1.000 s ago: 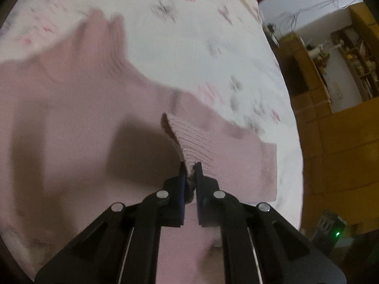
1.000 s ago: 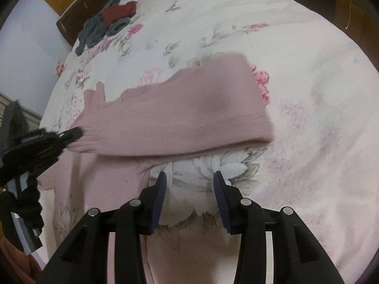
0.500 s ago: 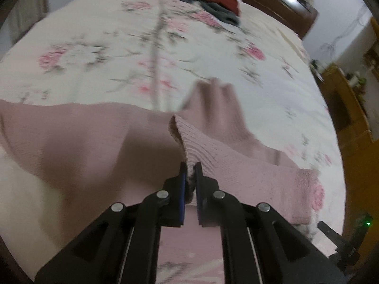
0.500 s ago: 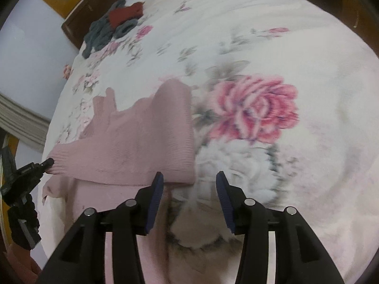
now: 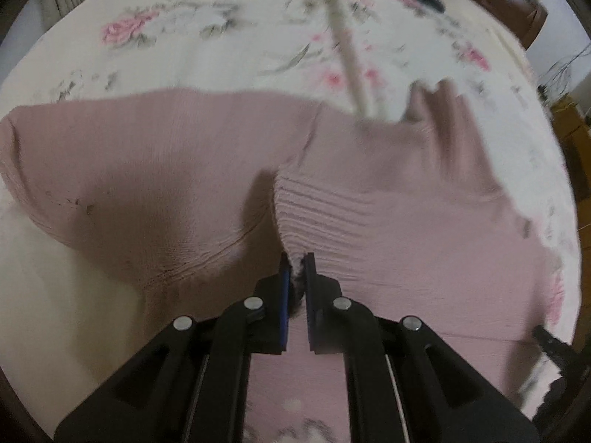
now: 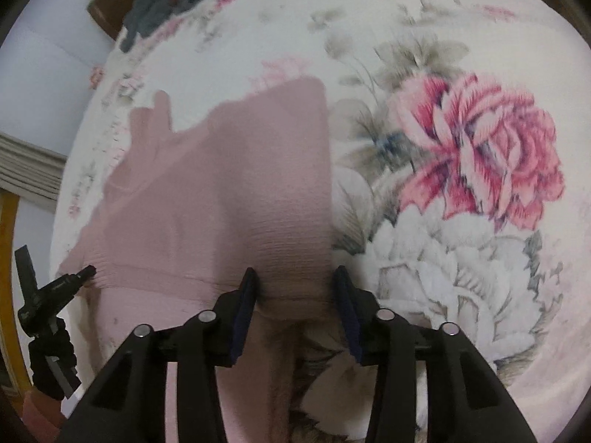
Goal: Fold small clothes
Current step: 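Lay the held sleeve across the sweater body and open the left gripper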
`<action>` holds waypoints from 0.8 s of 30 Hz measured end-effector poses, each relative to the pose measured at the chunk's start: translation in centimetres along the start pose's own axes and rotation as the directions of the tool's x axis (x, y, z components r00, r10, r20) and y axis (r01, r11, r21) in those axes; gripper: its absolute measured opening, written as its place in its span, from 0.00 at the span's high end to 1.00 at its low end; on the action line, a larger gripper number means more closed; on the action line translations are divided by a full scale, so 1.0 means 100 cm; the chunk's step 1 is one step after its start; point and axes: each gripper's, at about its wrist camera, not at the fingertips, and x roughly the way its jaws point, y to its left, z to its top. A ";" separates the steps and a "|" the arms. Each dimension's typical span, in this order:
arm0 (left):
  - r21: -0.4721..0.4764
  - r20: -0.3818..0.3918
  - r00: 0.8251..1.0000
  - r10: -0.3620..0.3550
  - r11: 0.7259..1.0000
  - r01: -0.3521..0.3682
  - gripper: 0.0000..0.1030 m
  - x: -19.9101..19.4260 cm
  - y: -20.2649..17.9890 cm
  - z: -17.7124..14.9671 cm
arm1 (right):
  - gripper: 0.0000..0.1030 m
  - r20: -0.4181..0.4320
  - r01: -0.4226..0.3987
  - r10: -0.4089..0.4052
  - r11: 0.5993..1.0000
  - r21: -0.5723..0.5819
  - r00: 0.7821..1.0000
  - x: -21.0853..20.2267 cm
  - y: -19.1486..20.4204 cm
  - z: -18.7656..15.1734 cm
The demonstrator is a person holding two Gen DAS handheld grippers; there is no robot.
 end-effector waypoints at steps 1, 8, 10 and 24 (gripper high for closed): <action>0.004 -0.012 1.000 0.007 1.000 -0.007 0.94 0.005 0.002 0.000 | 0.60 0.001 0.003 -0.003 1.000 -0.003 1.000 0.002 0.000 -0.001; 0.007 -0.041 0.999 -0.002 1.000 0.002 0.87 0.008 0.016 0.007 | 0.60 -0.012 0.102 -0.103 0.993 -0.061 0.995 0.001 0.016 0.001; -0.022 -0.003 1.000 0.000 1.000 0.000 0.88 -0.010 0.022 0.010 | 0.59 0.054 0.104 -0.101 0.993 -0.059 0.993 -0.019 0.026 0.004; 0.116 -0.047 0.996 -0.070 0.990 0.075 0.78 0.023 -0.028 -0.005 | 0.54 -0.042 0.052 -0.058 0.991 -0.121 0.997 0.035 0.090 -0.007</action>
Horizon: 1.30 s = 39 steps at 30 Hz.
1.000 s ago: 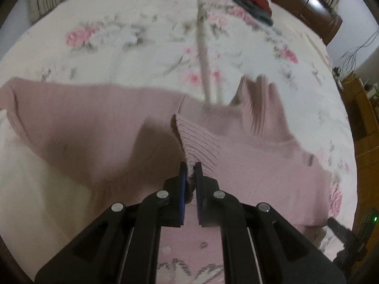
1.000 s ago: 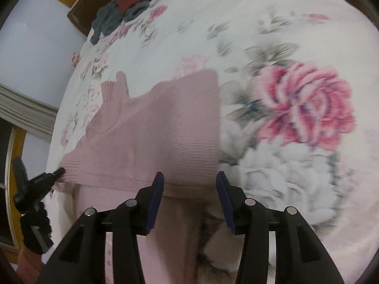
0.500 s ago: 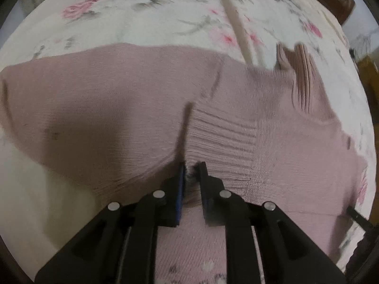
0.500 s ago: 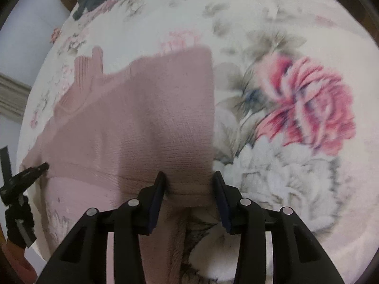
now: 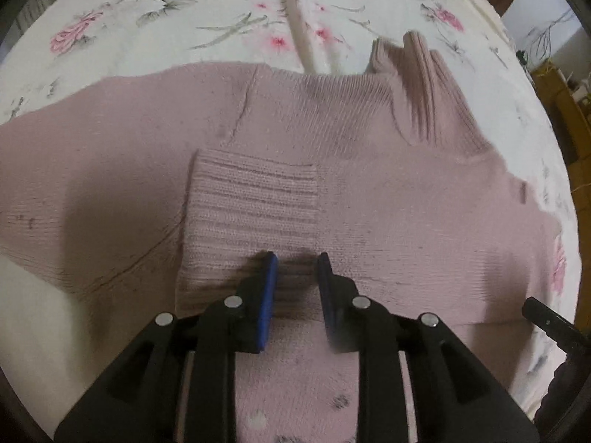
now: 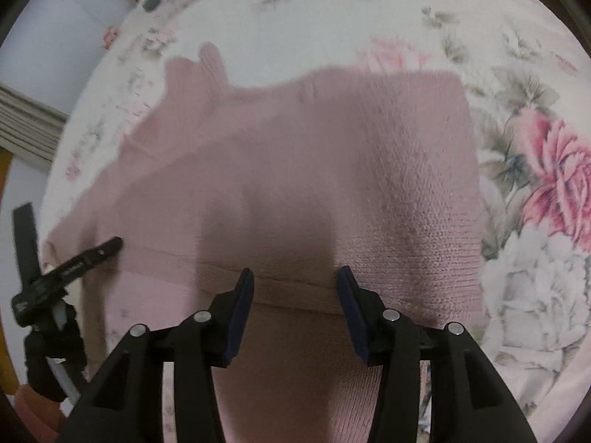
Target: Fold small clothes
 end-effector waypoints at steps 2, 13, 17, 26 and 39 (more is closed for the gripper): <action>0.014 0.000 1.000 -0.009 1.000 0.009 0.78 0.004 0.002 0.001 | 0.54 0.001 0.009 -0.009 1.000 -0.001 1.000 0.005 0.000 -0.002; -0.141 0.085 0.995 -0.051 0.988 0.063 0.52 -0.063 0.078 0.001 | 0.46 0.051 -0.052 0.054 0.998 -0.039 0.997 -0.027 0.055 0.006; -0.278 0.126 0.988 0.090 0.959 -0.052 0.51 -0.099 0.166 -0.004 | 0.43 0.020 -0.099 0.101 0.989 -0.111 0.995 -0.017 0.095 0.006; -0.547 0.143 0.974 0.176 0.834 -0.070 0.45 -0.123 0.328 0.011 | 0.43 -0.040 -0.117 0.113 0.986 -0.115 0.993 0.023 0.127 0.001; -0.754 0.336 0.941 -0.051 0.584 0.300 0.44 -0.096 0.398 0.013 | 0.42 -0.070 -0.061 0.055 0.994 -0.087 0.996 0.042 0.118 -0.003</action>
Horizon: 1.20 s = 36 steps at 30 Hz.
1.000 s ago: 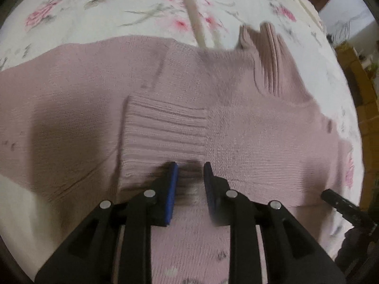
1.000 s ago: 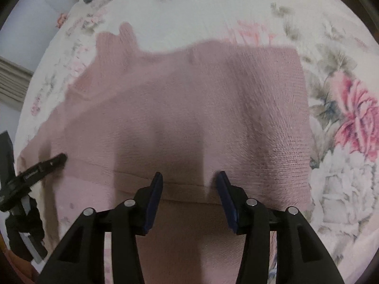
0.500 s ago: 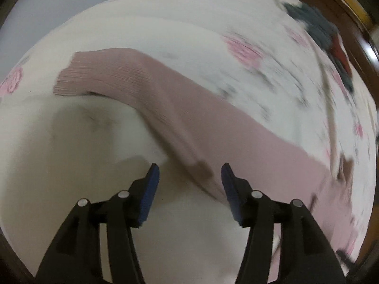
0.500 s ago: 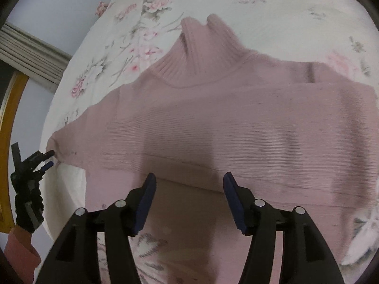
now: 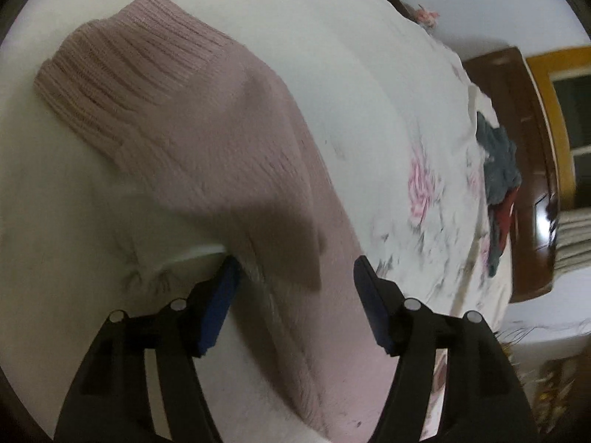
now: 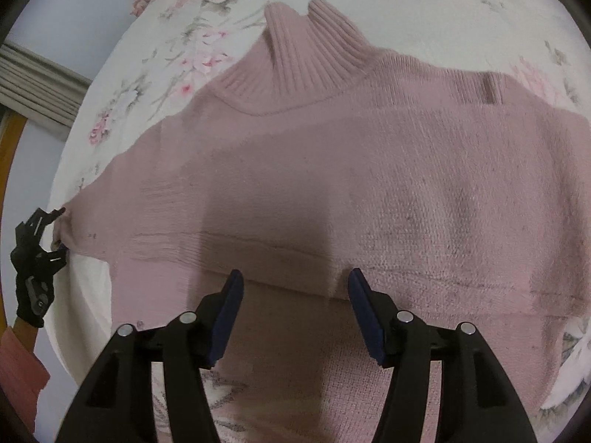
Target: Fold small clothes
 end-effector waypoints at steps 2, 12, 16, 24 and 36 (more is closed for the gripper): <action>0.003 0.004 1.000 0.004 1.000 -0.004 0.58 0.002 -0.003 0.003 | 0.42 -0.001 0.002 -0.002 1.000 -0.001 1.000 0.002 0.000 -0.002; 0.140 0.038 0.999 -0.012 0.990 0.006 0.90 -0.021 -0.031 -0.015 | 0.42 0.005 -0.001 0.001 1.000 -0.006 1.000 0.000 -0.002 -0.004; 0.249 -0.005 0.999 -0.052 0.967 0.051 0.90 -0.032 -0.066 -0.049 | 0.42 0.012 -0.007 0.007 1.000 -0.001 1.000 -0.004 -0.005 -0.004; 0.374 -0.097 0.988 -0.117 0.916 0.145 0.90 -0.026 -0.125 -0.127 | 0.42 0.028 -0.013 0.013 1.000 -0.004 1.000 -0.013 -0.011 -0.005; 0.367 -0.263 0.941 -0.215 0.880 0.303 0.90 0.022 -0.184 -0.235 | 0.42 0.055 -0.010 0.009 1.000 0.007 0.998 -0.026 -0.025 -0.011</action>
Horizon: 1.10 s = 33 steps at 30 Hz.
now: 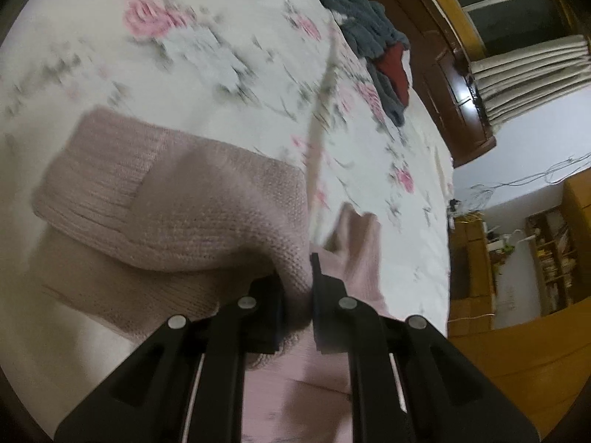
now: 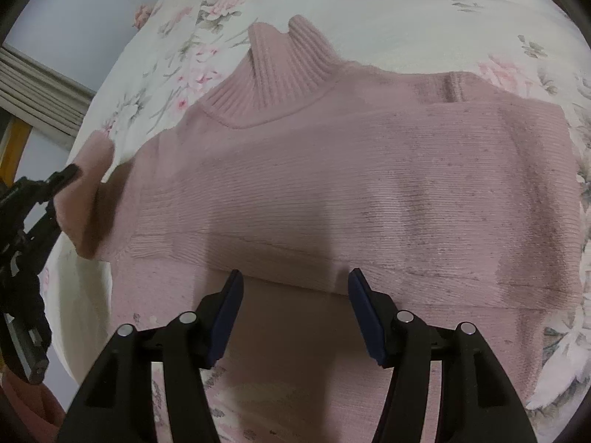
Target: Fold small clothes
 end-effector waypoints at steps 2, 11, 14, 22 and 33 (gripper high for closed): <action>-0.004 -0.014 1.000 -0.016 1.000 0.016 0.90 0.011 -0.008 -0.008 | 0.42 0.002 0.002 -0.002 1.000 0.005 1.000 -0.002 -0.004 -0.001; 0.036 -0.104 0.995 -0.003 0.999 0.006 0.89 0.072 -0.035 -0.056 | 0.42 0.011 0.005 -0.006 0.999 0.040 1.000 -0.010 -0.028 -0.005; 0.028 -0.140 0.990 0.021 0.999 -0.017 0.88 0.090 -0.029 -0.065 | 0.42 0.010 0.009 -0.010 0.999 0.054 1.000 -0.011 -0.036 -0.007; -0.013 -0.235 0.971 0.046 0.999 -0.051 0.83 0.115 -0.001 -0.074 | 0.42 -0.003 0.012 -0.012 0.997 0.074 1.000 -0.009 -0.044 -0.008; 0.241 -0.118 0.972 0.204 0.955 -0.171 0.52 0.006 0.000 -0.043 | 0.35 -0.025 -0.180 0.182 0.982 0.064 0.983 0.009 0.010 0.036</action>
